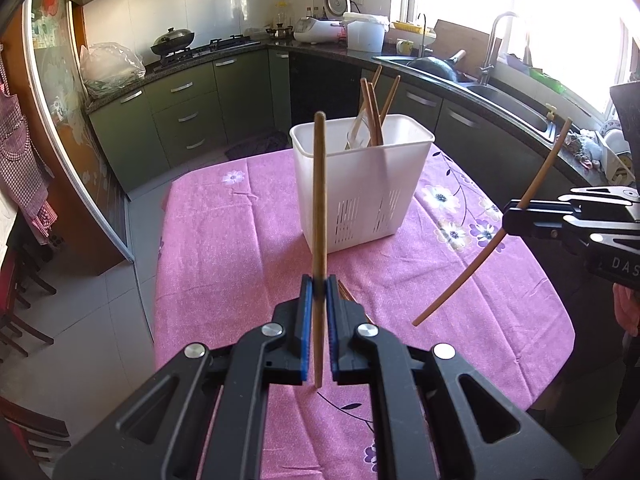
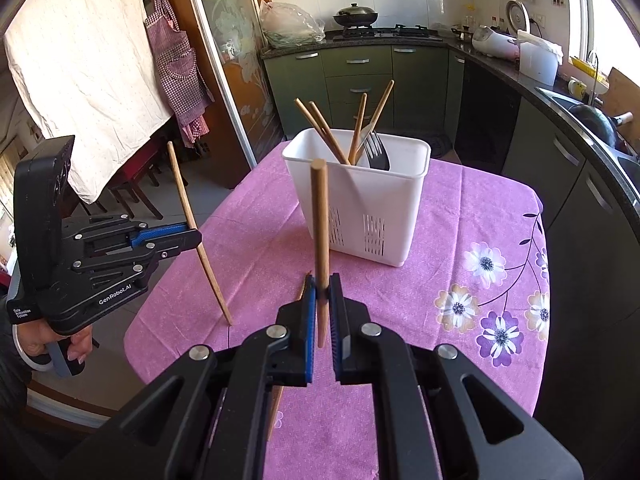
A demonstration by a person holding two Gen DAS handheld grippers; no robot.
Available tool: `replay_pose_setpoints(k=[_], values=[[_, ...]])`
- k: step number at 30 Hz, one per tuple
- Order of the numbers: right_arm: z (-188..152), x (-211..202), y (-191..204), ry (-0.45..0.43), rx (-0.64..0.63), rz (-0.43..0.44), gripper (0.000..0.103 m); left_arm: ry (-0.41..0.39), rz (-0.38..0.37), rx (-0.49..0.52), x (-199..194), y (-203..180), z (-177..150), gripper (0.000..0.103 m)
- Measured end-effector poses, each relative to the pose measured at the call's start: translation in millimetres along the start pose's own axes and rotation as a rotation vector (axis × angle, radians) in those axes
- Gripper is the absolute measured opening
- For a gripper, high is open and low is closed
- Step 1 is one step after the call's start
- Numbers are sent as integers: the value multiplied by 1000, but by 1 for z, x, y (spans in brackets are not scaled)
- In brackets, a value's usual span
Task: Organize utensils
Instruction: 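Lower the left tool's chopstick into the holder and open it while the right carries its chopstick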
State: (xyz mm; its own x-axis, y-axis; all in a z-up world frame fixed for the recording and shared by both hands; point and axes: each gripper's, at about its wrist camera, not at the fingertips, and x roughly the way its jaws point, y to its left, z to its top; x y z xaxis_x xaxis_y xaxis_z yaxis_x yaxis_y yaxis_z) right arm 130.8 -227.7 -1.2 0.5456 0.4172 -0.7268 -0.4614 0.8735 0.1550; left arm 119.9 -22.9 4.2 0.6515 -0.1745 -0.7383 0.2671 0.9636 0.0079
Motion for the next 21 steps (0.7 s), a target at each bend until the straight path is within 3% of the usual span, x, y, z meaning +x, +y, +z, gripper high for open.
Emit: replay_pose_setpoints(k=[10,21], values=[[31,-28,-14,-69,20,3,7,-50,-51,-22,-21,5,55,7],[47,-46,-27,-107,33,9,7,-271,-35,-24,-72,1,140,7]])
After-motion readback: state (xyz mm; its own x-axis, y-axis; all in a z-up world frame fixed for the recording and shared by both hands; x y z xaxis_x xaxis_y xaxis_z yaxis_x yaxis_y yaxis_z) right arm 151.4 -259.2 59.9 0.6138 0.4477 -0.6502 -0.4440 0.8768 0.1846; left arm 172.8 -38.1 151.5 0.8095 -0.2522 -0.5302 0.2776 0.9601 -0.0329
